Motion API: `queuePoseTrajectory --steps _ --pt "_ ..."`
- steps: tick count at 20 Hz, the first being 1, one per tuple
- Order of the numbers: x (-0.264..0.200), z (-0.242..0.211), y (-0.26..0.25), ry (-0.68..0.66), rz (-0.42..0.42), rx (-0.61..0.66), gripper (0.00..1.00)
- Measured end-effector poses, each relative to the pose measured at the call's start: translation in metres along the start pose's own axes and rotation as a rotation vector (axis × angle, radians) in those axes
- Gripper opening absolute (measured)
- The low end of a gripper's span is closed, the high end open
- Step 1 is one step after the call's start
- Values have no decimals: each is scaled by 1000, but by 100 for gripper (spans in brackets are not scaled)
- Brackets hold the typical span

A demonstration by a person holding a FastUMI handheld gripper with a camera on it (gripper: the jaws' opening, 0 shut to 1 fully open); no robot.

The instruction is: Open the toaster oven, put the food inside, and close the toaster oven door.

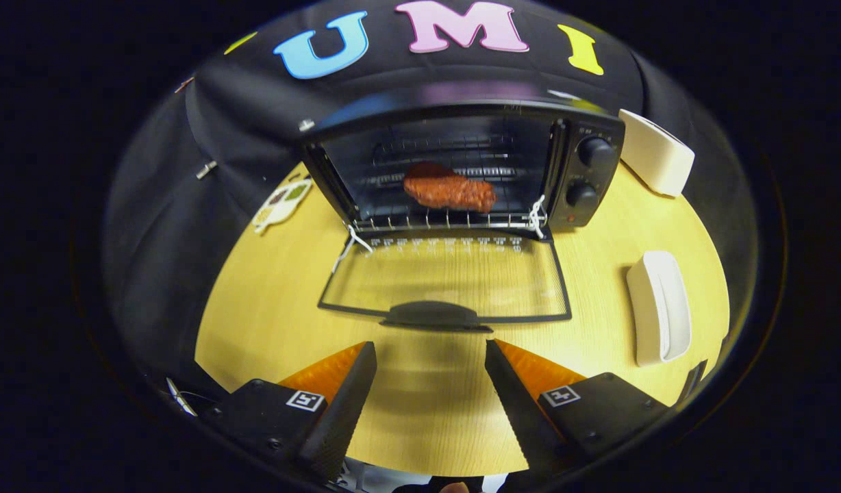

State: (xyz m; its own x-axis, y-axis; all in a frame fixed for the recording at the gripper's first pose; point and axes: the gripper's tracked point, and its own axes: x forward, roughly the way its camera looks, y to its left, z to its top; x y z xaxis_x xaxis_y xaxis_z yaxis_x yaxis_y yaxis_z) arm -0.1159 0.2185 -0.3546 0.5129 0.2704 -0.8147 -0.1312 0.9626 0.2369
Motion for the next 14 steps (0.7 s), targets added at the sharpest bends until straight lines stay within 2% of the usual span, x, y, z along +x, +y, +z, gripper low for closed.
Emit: queuePoseTrajectory --steps 3,6,10,14 --pt "24 -9 -10 29 -93 17 99" --pt "41 -4 -9 53 -126 54 99" --pt "55 -3 -18 55 -185 21 99" --pt "57 -1 -19 57 -194 17 99"
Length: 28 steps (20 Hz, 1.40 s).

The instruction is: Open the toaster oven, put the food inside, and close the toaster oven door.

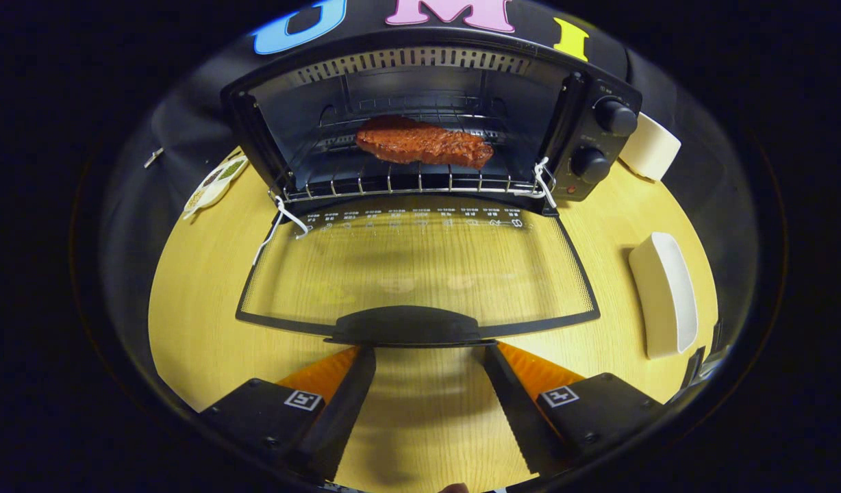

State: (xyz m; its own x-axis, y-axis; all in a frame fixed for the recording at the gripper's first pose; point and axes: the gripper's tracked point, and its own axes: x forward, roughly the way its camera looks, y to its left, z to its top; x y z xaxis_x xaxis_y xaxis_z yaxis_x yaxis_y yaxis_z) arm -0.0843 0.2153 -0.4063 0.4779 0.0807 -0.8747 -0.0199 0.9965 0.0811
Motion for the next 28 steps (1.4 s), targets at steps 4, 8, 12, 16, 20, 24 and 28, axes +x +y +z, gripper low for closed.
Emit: queuePoseTrajectory --steps 4,8,12,16,20,24,28 --pt "-14 7 0 -32 4 -15 99" --pt "-35 18 1 -109 12 -39 99" --pt "-61 28 1 -215 31 -73 100" --pt "-82 60 3 -288 56 -34 99" --pt "-100 92 2 -359 70 -26 99" --pt "-108 109 -8 -388 66 -5 99" --pt "-123 112 -17 -440 66 -24 99"
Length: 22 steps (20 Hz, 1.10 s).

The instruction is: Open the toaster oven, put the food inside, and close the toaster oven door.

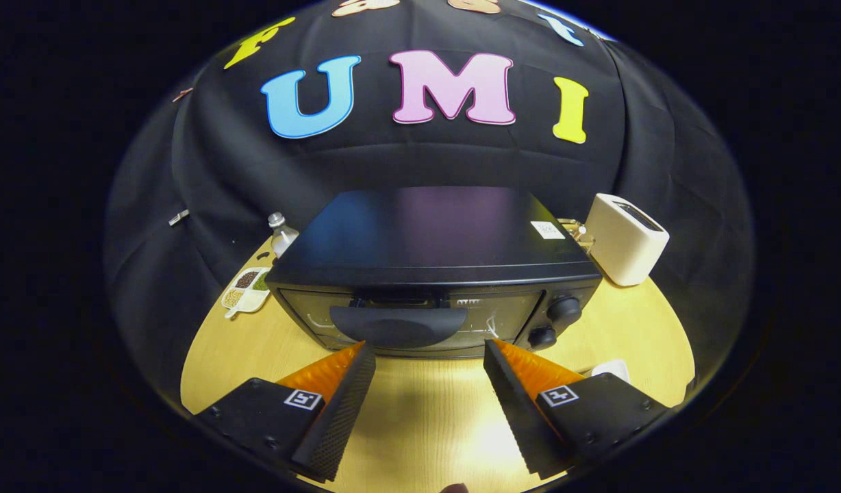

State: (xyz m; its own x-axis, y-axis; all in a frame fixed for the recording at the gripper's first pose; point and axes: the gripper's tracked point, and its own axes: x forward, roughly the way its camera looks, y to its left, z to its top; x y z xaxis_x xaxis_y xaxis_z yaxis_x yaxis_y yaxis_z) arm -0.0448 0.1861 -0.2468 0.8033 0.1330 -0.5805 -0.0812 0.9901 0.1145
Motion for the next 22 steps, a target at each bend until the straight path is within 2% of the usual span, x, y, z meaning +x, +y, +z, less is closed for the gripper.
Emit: queuePoseTrajectory --steps 7,22 --pt "-35 28 -15 -130 -2 -37 99" --pt "-140 177 -86 -501 -82 52 98"
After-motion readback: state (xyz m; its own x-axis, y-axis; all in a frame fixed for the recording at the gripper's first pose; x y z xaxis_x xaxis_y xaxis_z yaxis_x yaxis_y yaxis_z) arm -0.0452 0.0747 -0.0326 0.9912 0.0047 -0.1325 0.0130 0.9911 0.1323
